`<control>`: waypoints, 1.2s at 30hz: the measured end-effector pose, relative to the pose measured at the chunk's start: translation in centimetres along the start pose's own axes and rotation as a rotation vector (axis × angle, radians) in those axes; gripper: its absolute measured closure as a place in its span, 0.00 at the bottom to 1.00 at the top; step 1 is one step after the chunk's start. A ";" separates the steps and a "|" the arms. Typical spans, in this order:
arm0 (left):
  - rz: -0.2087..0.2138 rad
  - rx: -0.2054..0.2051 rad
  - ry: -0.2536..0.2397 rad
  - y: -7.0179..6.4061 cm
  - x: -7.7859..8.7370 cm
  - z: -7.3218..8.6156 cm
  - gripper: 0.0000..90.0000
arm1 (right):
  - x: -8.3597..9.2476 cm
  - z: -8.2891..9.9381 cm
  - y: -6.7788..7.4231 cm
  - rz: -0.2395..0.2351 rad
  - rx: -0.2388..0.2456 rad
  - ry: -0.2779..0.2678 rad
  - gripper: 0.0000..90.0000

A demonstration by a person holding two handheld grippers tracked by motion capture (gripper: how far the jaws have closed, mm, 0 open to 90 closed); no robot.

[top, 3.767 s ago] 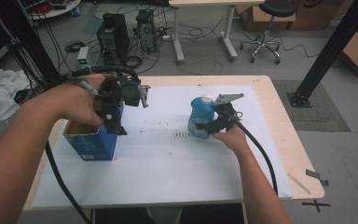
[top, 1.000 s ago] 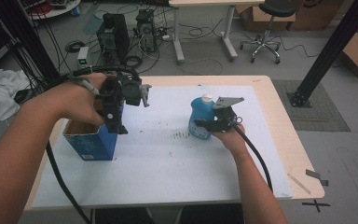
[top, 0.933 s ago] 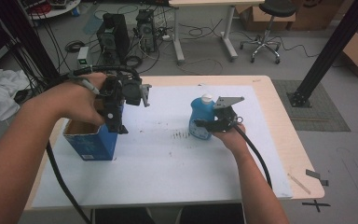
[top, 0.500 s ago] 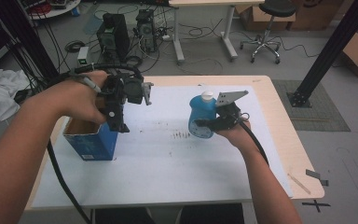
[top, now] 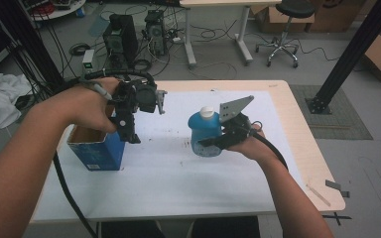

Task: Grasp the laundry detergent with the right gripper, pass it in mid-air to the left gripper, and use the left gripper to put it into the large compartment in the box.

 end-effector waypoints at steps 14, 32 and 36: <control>0.057 -0.003 0.011 -0.9 -1.7 -1.1 0.00 | -2.7 -1.7 2.6 -0.086 0.058 -0.052 0.52; 0.106 -0.007 0.001 -2.2 -4.1 -1.5 0.00 | -7.5 -2.7 4.8 -0.128 0.085 -0.083 0.52; 0.111 -0.011 0.009 -2.4 -4.7 -1.8 0.00 | -8.5 -2.9 5.1 -0.129 0.086 -0.093 0.52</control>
Point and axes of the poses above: each handheld gripper's, and its own axes: x roughly backward along the jaws, z roughly out of its underside, y roughly to its left, the point moved 1 cm from there along -x, roughly forward along the jaws, and after that the axes turned 10 degrees about x, right-handed, at the moved point
